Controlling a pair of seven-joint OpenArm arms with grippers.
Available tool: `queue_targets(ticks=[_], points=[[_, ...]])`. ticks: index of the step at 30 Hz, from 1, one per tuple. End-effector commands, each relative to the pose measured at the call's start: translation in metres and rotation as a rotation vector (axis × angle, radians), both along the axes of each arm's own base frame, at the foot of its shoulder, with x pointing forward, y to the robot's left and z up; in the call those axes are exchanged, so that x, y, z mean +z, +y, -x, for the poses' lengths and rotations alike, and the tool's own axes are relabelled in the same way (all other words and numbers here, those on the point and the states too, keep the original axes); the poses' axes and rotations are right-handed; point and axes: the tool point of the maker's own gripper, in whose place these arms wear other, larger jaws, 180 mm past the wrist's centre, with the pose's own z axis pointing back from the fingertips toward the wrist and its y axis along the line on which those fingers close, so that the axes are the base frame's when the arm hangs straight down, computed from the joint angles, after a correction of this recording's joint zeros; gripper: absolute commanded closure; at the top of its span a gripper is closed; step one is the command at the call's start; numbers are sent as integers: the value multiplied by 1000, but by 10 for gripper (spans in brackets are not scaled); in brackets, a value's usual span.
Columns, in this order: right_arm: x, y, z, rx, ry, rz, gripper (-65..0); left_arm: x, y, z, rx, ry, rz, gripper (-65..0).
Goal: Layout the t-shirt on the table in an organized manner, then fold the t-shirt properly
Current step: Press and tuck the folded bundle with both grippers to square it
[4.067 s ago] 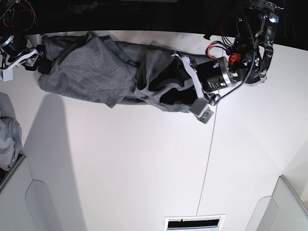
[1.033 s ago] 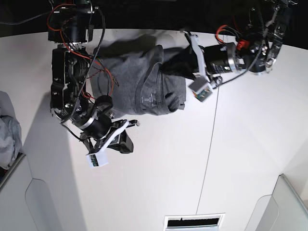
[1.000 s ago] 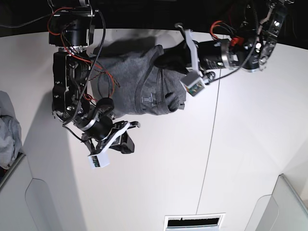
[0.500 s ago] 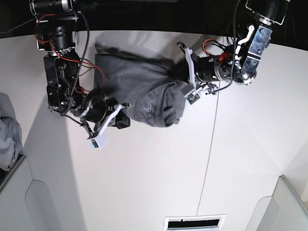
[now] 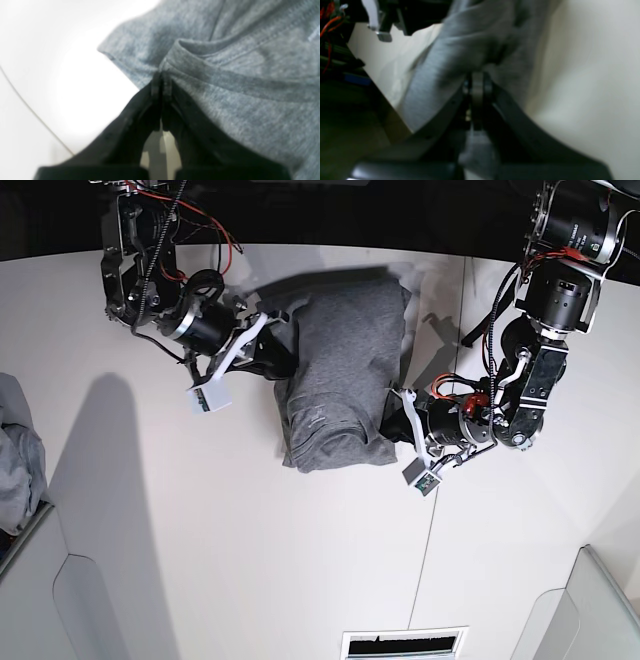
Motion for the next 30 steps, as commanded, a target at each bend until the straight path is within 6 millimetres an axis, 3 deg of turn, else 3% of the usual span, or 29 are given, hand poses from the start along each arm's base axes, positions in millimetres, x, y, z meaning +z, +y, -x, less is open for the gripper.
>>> queue_targets(ticks=[1, 6, 11, 14, 17, 19, 22, 30], points=[[23, 5, -18, -17, -75, -49, 0, 19, 7, -17, 2, -47, 5, 0], [42, -7, -36, -57, -139, -48, 0, 51, 16, -19, -5, -87, 54, 0], [82, -21, -49, -93, -253, -46, 0, 86, 29, -13, -60, -184, 16, 0], [100, -11, -52, -55, -274, -81, 0, 94, 24, 4, -100, -180, 35, 0], [104, 14, -53, 31, -304, -53, 0, 92, 6, 32, -181, -163, 75, 0], [98, 32, -54, 98, -334, 31, 0, 84, -2, 50, -190, -130, 109, 0], [72, 50, -58, 170, -342, 139, 0, 66, -14, 73, -180, -78, 154, 0], [-20, 43, -82, 168, -173, 213, 0, -4, -35, 105, -78, 46, 209, 0]])
